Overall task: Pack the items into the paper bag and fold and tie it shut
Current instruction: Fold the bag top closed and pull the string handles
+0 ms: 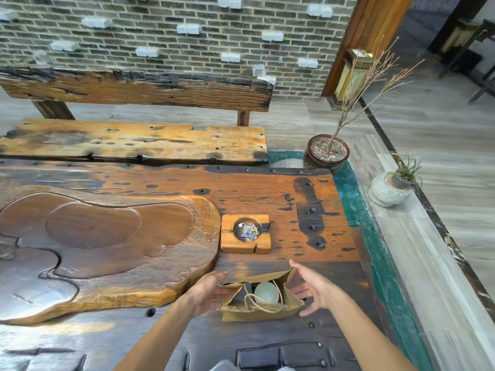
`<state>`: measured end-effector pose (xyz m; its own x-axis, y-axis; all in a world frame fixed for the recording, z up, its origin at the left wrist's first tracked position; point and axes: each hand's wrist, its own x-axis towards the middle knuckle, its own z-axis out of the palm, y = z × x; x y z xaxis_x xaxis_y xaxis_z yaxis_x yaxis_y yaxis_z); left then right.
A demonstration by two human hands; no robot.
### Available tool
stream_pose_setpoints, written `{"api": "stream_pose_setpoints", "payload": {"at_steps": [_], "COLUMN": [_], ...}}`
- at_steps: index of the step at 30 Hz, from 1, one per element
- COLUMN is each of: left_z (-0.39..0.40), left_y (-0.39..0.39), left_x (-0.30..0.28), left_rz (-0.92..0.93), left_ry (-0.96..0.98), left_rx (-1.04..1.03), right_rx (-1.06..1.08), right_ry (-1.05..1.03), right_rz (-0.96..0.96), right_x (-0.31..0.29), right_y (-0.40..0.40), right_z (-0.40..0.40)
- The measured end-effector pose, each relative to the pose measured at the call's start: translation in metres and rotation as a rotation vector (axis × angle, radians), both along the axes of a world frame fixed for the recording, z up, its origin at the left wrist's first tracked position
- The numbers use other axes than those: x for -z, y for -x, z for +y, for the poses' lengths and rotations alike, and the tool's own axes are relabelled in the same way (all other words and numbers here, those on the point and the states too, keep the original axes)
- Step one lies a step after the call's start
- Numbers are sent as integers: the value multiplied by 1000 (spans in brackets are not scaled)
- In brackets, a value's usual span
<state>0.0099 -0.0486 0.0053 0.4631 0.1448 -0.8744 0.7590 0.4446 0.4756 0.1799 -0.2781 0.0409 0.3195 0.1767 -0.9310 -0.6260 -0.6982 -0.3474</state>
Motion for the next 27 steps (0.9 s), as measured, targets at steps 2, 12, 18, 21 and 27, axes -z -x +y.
{"api": "stream_pose_setpoints", "payload": {"at_steps": [2,12,18,21,27], "left_z": [-1,-5,-6,-4,-4], "left_y": [1,-1,1,3,3], "left_x": [2,6,12,13,17], "left_rz": [2,-49,-77,-69,-79], "left_ry": [-9,-79,-94,-96,-101], "left_rx": [2,-109,-139,-141,-159], "right_rx": [7,-49,-36,10,81], "right_ry": [3,32,-16,1,-27], "right_rz": [-13,-24,12,-14,39], "right_x": [5,26,24,34,102], "right_y": [1,3,8,9,0], "right_z": [0,-5,-5,-9,-32]}}
